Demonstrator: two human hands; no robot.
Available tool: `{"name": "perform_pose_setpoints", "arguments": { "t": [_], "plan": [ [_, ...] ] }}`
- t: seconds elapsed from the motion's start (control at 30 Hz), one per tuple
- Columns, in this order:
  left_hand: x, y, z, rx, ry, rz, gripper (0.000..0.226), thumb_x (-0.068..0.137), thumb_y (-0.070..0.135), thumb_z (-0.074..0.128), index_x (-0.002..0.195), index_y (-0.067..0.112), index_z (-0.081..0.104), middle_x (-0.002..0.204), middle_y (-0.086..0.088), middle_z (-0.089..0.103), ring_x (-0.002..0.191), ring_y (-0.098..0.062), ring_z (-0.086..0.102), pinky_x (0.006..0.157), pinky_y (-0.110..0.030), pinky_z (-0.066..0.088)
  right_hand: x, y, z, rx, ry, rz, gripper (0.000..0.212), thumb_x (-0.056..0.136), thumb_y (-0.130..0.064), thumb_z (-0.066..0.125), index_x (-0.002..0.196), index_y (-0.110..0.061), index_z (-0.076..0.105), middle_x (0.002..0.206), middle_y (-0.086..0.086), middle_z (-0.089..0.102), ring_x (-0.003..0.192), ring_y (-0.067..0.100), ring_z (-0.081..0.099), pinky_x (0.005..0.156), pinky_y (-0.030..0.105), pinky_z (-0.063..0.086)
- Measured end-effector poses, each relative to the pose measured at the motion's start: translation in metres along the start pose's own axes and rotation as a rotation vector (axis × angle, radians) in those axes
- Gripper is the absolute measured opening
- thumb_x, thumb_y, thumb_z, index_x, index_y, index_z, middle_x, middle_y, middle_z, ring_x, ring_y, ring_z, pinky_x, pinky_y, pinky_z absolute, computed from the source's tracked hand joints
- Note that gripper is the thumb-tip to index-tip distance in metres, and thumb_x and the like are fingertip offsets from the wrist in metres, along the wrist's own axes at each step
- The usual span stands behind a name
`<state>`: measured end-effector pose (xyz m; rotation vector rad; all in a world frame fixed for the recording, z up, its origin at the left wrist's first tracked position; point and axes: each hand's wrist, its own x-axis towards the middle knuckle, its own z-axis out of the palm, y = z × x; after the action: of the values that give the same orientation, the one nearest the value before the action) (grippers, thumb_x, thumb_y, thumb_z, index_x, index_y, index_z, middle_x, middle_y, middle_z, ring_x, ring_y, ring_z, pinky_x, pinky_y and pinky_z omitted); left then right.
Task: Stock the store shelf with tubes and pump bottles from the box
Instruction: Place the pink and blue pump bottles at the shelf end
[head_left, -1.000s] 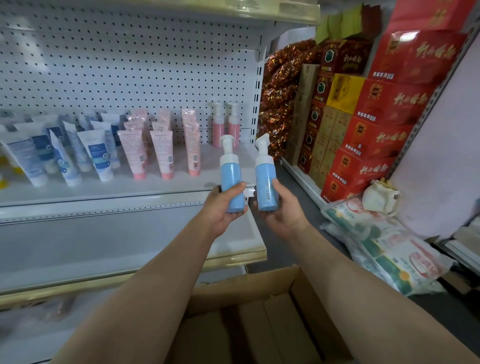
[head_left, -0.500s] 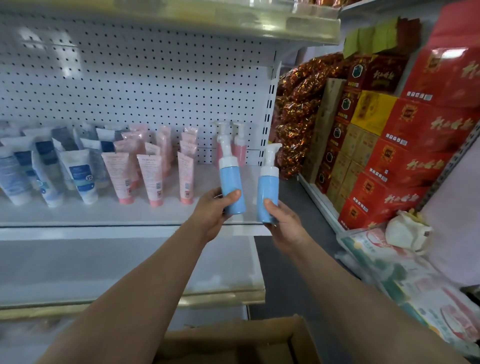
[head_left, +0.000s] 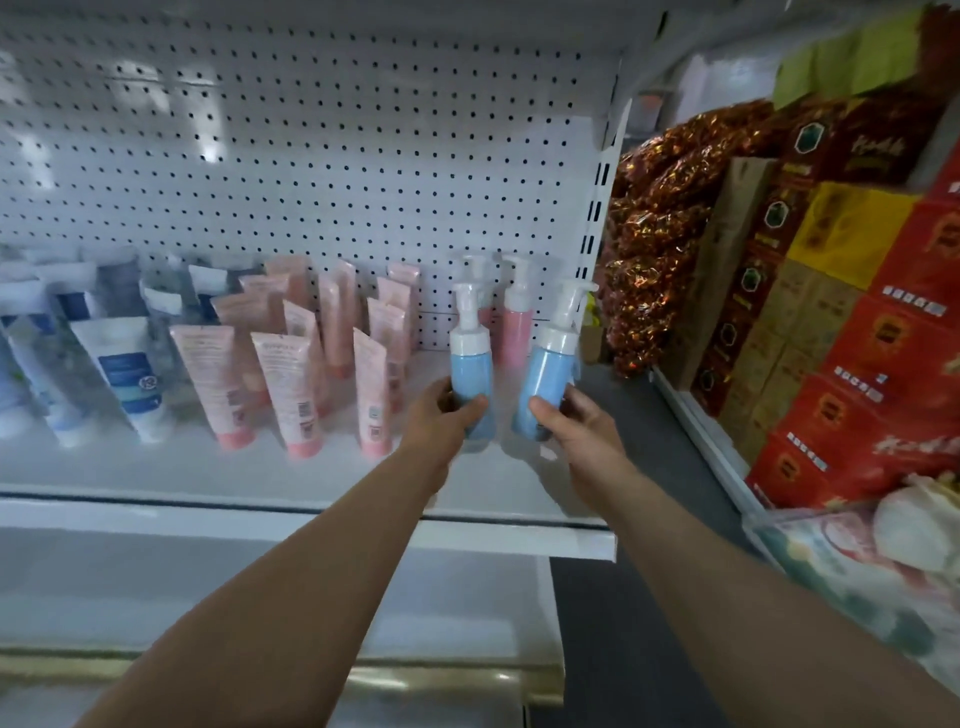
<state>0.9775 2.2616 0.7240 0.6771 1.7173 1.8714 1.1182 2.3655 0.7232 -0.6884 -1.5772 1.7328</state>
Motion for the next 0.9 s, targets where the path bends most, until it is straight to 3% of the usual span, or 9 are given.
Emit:
{"name": "perform_pose_setpoints", "arguments": {
  "t": [0.1, 0.17, 0.3, 0.5, 0.63, 0.9],
  "plan": [
    [0.022, -0.012, 0.000, 0.012, -0.003, 0.017, 0.034, 0.087, 0.010, 0.071, 0.119, 0.018, 0.063, 0.107, -0.002, 0.071, 0.100, -0.023, 0.067, 0.088, -0.038, 0.055, 0.018, 0.006, 0.004, -0.038, 0.008, -0.041, 0.036, 0.090, -0.014, 0.072, 0.125, -0.022, 0.064, 0.114, -0.004, 0.073, 0.103, 0.013, 0.070, 0.079, 0.021, 0.055],
    [0.036, -0.021, 0.002, -0.017, -0.019, 0.010, 0.030, 0.084, 0.011, 0.072, 0.110, 0.025, 0.066, 0.108, -0.001, 0.073, 0.103, -0.026, 0.068, 0.094, -0.048, 0.054, 0.030, 0.010, 0.006, -0.092, 0.021, -0.061, 0.038, 0.091, -0.012, 0.071, 0.127, -0.019, 0.062, 0.117, -0.004, 0.072, 0.106, 0.010, 0.068, 0.084, 0.021, 0.055],
    [0.064, -0.032, 0.008, 0.100, -0.001, 0.067, 0.031, 0.085, 0.016, 0.069, 0.114, 0.027, 0.065, 0.107, 0.005, 0.073, 0.100, -0.021, 0.068, 0.091, -0.041, 0.055, 0.058, 0.019, 0.009, -0.178, 0.083, -0.108, 0.035, 0.091, -0.009, 0.071, 0.126, -0.012, 0.064, 0.116, 0.001, 0.072, 0.110, 0.017, 0.067, 0.092, 0.028, 0.055],
    [0.091, -0.031, 0.010, 0.299, 0.081, 0.137, 0.020, 0.088, 0.018, 0.066, 0.108, 0.019, 0.061, 0.102, 0.003, 0.068, 0.094, -0.020, 0.062, 0.082, -0.034, 0.047, 0.093, 0.026, 0.024, -0.280, 0.124, -0.144, 0.036, 0.092, -0.011, 0.069, 0.127, -0.014, 0.062, 0.115, -0.001, 0.071, 0.106, 0.011, 0.067, 0.080, 0.013, 0.053],
    [0.094, -0.034, 0.009, 0.310, 0.070, 0.134, 0.025, 0.091, 0.022, 0.062, 0.116, 0.022, 0.060, 0.108, 0.004, 0.066, 0.097, -0.018, 0.061, 0.084, -0.033, 0.048, 0.104, 0.035, 0.029, -0.388, 0.129, -0.133, 0.033, 0.090, -0.021, 0.069, 0.122, -0.024, 0.063, 0.113, -0.006, 0.071, 0.106, 0.012, 0.066, 0.096, 0.037, 0.054],
    [0.094, -0.034, 0.012, 0.353, 0.072, 0.123, 0.038, 0.095, 0.025, 0.057, 0.132, 0.028, 0.052, 0.122, 0.006, 0.063, 0.103, -0.016, 0.057, 0.083, -0.027, 0.041, 0.104, 0.036, 0.029, -0.482, 0.154, -0.124, 0.041, 0.087, -0.026, 0.072, 0.126, -0.027, 0.060, 0.117, -0.011, 0.069, 0.108, 0.008, 0.064, 0.099, 0.040, 0.052]
  ]
}}
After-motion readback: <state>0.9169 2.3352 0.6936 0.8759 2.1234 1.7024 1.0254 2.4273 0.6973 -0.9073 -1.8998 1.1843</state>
